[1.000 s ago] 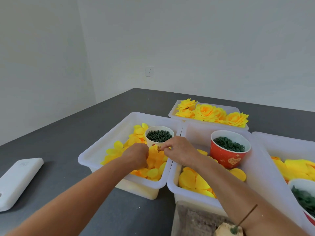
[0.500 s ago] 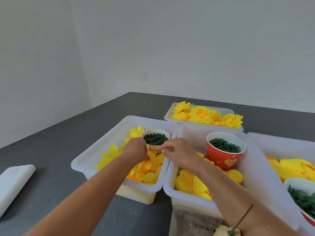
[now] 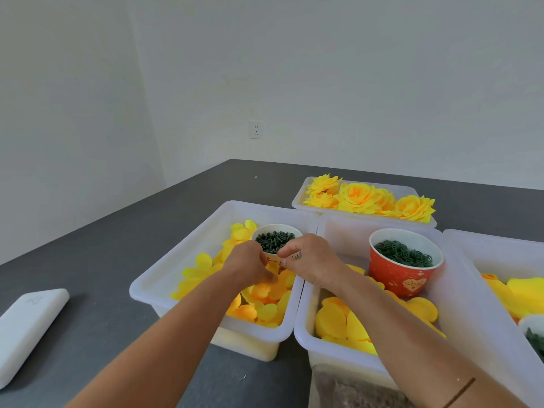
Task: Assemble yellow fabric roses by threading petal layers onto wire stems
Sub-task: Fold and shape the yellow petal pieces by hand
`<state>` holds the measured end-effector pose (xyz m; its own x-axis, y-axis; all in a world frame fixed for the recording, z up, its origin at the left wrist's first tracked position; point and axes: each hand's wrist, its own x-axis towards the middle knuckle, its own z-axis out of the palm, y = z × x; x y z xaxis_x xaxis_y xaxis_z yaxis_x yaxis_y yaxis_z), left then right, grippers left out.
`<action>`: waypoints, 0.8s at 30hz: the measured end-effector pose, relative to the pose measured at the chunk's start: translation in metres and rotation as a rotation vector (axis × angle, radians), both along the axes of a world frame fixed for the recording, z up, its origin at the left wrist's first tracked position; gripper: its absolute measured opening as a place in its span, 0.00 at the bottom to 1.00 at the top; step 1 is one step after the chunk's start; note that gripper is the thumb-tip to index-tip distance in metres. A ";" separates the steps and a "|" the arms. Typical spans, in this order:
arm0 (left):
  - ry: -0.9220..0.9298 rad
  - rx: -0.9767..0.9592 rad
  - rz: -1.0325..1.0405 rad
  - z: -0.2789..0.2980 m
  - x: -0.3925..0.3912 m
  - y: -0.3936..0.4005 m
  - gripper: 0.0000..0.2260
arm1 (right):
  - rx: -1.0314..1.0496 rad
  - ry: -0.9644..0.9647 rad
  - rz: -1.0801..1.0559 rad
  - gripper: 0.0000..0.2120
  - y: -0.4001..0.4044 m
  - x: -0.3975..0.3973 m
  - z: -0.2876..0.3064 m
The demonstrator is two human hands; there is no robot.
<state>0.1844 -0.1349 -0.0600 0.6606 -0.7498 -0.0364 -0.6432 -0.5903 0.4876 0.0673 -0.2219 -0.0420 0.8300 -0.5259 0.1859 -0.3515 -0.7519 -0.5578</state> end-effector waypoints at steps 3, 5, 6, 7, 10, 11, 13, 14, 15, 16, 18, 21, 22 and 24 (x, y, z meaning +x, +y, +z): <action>0.014 0.043 -0.033 0.000 -0.001 -0.003 0.08 | -0.013 -0.013 0.011 0.11 -0.001 -0.002 -0.004; 0.011 0.080 -0.052 -0.001 -0.003 -0.003 0.08 | -0.025 -0.021 0.018 0.10 -0.001 -0.003 -0.004; 0.012 0.093 -0.058 -0.001 -0.004 -0.003 0.10 | -0.026 -0.023 0.023 0.10 -0.002 -0.003 -0.005; 0.001 0.101 -0.061 -0.001 -0.004 -0.001 0.13 | -0.026 -0.023 0.029 0.09 -0.002 -0.003 -0.005; -0.009 0.109 -0.060 0.002 -0.003 0.001 0.18 | -0.027 -0.020 0.033 0.09 -0.003 -0.003 -0.005; 0.007 0.116 -0.061 0.003 -0.003 0.001 0.17 | -0.027 -0.018 0.032 0.09 -0.003 -0.003 -0.006; 0.017 0.142 -0.060 0.003 -0.001 0.000 0.12 | -0.034 -0.010 0.035 0.09 -0.004 -0.004 -0.007; 0.014 0.143 -0.054 0.004 -0.001 0.001 0.11 | -0.035 -0.009 0.038 0.09 -0.004 -0.004 -0.007; 0.022 0.131 -0.048 0.004 0.000 0.003 0.10 | -0.032 -0.011 0.040 0.09 -0.004 -0.004 -0.007; 0.039 0.113 -0.038 0.004 0.001 0.006 0.10 | -0.028 -0.013 0.041 0.09 -0.004 -0.004 -0.007; 0.057 0.097 -0.024 0.003 0.002 0.012 0.14 | -0.023 -0.014 0.038 0.09 -0.005 -0.004 -0.007; -0.005 0.175 -0.075 0.004 -0.004 0.014 0.16 | -0.019 -0.011 0.039 0.09 -0.005 -0.003 -0.008; -0.032 0.189 -0.098 0.005 -0.006 0.013 0.18 | -0.021 -0.012 0.042 0.09 -0.004 -0.004 -0.008; -0.037 0.181 -0.112 0.006 -0.007 0.010 0.17 | -0.024 -0.018 0.043 0.09 -0.004 -0.004 -0.007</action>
